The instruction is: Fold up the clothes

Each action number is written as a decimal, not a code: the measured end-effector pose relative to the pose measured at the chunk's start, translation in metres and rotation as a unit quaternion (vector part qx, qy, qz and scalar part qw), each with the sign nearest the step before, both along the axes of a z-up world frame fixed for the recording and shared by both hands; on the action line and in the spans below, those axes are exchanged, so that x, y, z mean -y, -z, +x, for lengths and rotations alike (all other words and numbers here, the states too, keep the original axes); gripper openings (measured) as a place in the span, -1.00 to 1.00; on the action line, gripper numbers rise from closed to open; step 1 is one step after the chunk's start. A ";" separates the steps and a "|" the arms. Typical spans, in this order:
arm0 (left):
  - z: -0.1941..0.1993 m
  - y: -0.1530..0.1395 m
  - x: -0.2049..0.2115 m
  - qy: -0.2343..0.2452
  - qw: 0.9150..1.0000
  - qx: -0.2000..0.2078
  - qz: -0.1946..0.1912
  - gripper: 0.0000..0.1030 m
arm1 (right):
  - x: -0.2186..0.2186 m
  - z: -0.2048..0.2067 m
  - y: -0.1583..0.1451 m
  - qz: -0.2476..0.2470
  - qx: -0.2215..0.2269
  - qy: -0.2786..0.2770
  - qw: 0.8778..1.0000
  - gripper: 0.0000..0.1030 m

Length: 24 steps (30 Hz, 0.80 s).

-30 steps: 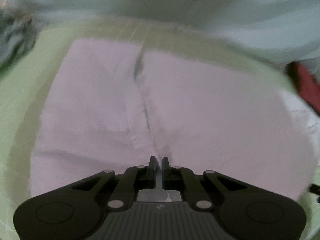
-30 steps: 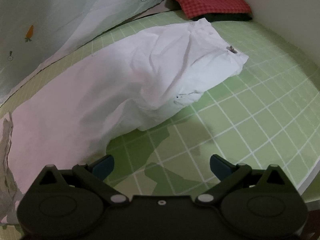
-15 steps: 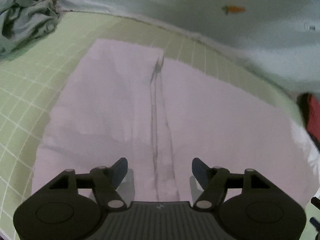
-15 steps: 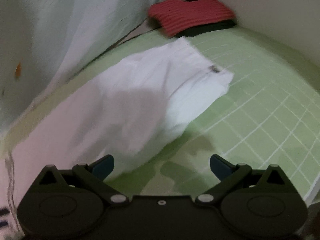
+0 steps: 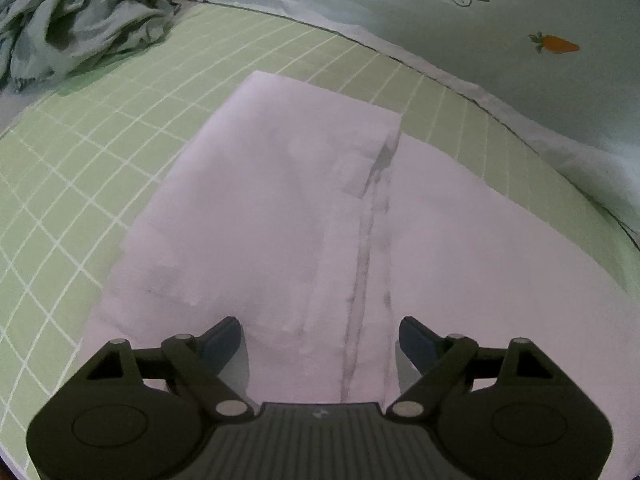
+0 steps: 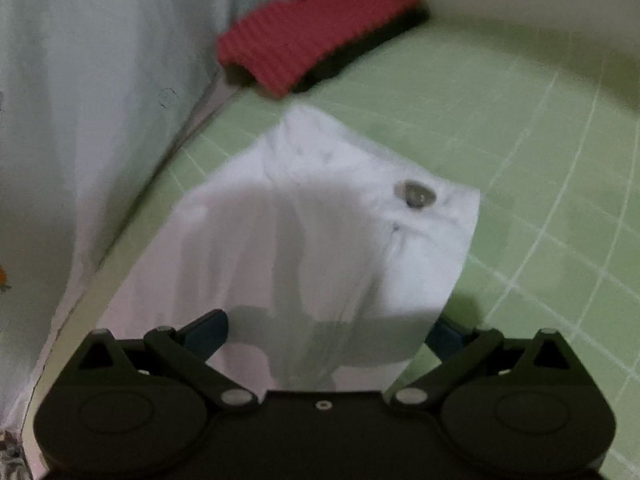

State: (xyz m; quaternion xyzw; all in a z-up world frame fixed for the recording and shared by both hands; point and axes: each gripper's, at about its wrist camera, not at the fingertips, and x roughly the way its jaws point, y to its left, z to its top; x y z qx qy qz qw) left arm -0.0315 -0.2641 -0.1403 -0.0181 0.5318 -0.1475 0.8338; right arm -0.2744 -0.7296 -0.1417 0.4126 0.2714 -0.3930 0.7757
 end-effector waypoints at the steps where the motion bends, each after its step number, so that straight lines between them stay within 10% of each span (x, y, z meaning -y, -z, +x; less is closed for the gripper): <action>1: 0.000 -0.002 0.001 0.005 1.000 0.003 0.000 0.69 | 0.001 0.004 0.000 0.000 -0.009 0.000 1.000 0.96; 3: -0.001 -0.003 -0.001 0.014 1.000 0.010 0.000 0.69 | 0.003 0.004 -0.001 0.003 -0.014 0.002 1.000 0.57; 4: -0.001 -0.004 -0.003 0.014 1.000 0.011 0.000 0.69 | 0.004 0.005 -0.001 0.004 -0.017 0.003 1.000 0.04; 8: 0.000 -0.009 -0.018 0.005 1.000 0.009 -0.018 0.69 | 0.001 -0.008 -0.010 -0.008 0.021 -0.007 1.000 -0.54; 24: 0.005 -0.060 -0.100 0.074 0.995 0.060 -0.036 0.72 | -0.147 0.055 -0.119 -0.211 0.047 -0.172 0.961 -0.73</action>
